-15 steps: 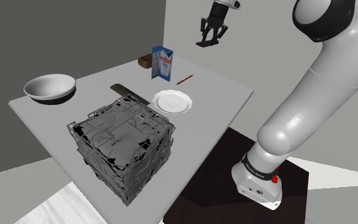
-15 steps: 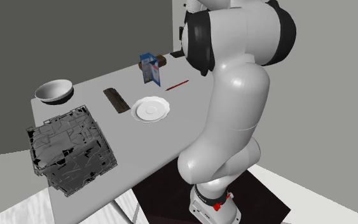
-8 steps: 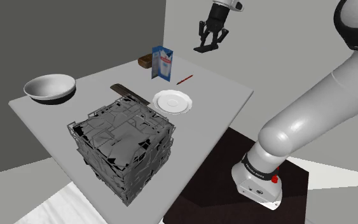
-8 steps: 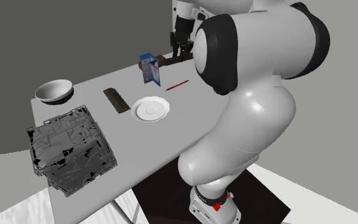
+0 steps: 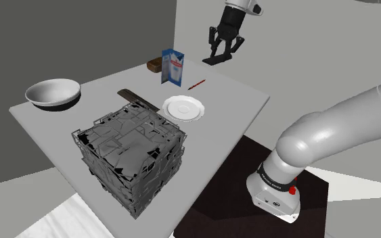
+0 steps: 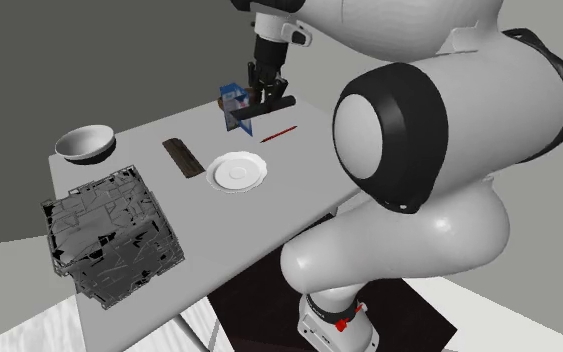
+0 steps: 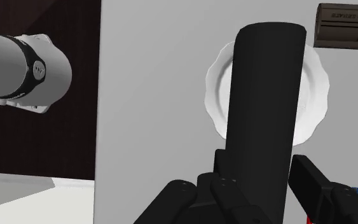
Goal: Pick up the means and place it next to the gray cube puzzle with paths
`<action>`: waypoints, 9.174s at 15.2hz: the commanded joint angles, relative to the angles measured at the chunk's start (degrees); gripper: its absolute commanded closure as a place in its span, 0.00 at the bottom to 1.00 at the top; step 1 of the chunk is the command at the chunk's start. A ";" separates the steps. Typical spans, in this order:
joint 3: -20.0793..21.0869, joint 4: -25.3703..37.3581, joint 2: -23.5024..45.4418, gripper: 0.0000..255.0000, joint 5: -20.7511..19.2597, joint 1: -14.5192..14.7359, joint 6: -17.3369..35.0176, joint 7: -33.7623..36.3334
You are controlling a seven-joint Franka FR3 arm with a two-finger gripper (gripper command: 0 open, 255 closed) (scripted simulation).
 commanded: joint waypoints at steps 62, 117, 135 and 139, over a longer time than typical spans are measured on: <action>47.72 -34.37 -28.12 1.00 37.06 17.91 19.47 35.26; 66.10 -27.85 -22.16 1.00 32.88 9.40 23.88 47.89; 55.54 -18.97 -25.80 1.00 25.53 10.17 10.09 49.26; 53.74 -16.49 -25.90 1.00 24.10 9.93 7.33 49.53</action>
